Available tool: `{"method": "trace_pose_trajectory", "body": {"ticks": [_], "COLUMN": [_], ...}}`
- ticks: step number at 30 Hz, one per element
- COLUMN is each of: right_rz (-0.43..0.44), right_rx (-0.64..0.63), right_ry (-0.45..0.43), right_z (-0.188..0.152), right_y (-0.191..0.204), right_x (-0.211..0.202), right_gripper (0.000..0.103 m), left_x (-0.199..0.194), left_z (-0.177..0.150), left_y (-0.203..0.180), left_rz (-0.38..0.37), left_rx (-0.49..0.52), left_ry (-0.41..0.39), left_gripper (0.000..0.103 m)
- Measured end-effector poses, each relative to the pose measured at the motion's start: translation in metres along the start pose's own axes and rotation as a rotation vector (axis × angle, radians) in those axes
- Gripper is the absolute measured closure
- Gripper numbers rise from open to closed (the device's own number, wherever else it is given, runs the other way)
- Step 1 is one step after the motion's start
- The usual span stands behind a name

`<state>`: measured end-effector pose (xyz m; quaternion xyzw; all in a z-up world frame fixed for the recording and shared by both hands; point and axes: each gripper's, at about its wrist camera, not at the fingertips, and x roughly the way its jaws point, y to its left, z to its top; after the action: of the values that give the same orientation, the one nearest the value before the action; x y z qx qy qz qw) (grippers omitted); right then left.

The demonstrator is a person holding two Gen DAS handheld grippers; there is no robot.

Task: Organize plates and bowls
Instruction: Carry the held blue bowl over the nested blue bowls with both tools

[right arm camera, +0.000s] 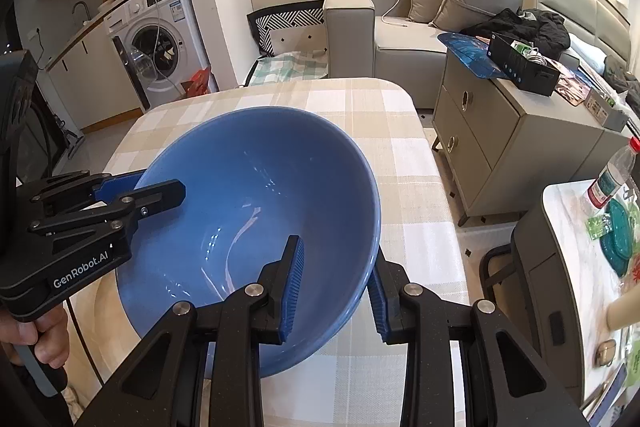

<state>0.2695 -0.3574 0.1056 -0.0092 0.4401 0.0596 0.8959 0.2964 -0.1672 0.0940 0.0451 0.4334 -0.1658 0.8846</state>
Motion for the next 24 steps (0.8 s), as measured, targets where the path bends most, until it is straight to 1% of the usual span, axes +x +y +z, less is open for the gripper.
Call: {"method": "trace_pose_trajectory", "body": {"ticks": [24], "right_rz": [-0.005], "right_rx": [-0.001], "right_ry": [0.03], "right_z": [-0.005], "right_y": [0.0], "right_x": [0.012], "right_gripper": [0.072], "left_x": [0.012], "left_z": [-0.006], "left_y": [0.0], "left_rz": [0.004], "left_rx": [0.0], "left_ry": [0.026], "left_gripper": [0.078]}}
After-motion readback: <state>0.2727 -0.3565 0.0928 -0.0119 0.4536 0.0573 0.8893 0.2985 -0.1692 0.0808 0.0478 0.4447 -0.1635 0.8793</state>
